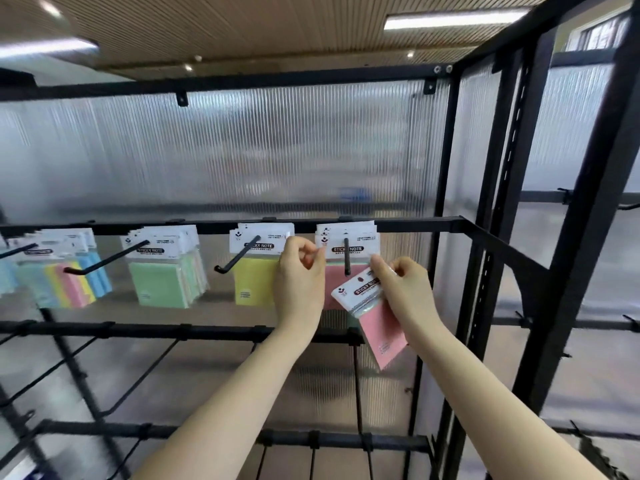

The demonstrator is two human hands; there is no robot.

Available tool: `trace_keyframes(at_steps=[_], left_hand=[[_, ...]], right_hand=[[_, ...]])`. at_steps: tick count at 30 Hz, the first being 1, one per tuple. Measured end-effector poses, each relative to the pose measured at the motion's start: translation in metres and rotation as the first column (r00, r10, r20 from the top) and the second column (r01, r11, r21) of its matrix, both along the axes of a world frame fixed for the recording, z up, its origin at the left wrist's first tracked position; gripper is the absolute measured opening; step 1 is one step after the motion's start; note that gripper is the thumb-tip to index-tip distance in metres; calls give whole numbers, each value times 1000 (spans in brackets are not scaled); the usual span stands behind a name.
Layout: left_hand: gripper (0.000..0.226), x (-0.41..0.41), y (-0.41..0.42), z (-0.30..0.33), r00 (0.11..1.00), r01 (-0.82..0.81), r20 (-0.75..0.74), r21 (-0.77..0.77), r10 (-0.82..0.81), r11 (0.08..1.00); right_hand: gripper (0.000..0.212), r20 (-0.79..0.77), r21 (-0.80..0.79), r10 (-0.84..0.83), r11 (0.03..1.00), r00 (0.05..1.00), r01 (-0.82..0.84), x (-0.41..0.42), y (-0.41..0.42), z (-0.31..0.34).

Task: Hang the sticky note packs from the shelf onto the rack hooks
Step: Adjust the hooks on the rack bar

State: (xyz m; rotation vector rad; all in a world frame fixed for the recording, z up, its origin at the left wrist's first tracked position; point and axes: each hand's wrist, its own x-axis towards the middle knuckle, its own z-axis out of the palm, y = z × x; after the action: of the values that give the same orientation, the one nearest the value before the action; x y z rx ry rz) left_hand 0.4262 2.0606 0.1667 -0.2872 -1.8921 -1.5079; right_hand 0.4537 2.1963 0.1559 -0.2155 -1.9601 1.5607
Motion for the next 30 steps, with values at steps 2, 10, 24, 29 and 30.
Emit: trace_keyframes(at_steps=[2, 10, 24, 29, 30], left_hand=[[13, 0, 0, -2, 1000, -4, -9, -23, 4, 1000], [39, 37, -9, -10, 960, 267, 97, -28, -263, 963], [12, 101, -24, 0, 893, 449, -72, 54, -445, 892], [20, 100, -22, 10, 909, 415, -85, 98, -408, 904], [22, 99, -21, 11, 912, 409, -83, 106, -402, 906]], right_hand=[[38, 10, -1, 16, 1000, 1000, -16, 1, 0, -1], [36, -143, 7, 60, 998, 988, -60, 29, -5, 1], [18, -405, 91, 264, 964, 876, -249, 81, -37, 10], [15, -412, 108, 294, 956, 862, -274, 81, -39, 17], [16, -406, 106, 288, 958, 867, -268, 80, -38, 19]])
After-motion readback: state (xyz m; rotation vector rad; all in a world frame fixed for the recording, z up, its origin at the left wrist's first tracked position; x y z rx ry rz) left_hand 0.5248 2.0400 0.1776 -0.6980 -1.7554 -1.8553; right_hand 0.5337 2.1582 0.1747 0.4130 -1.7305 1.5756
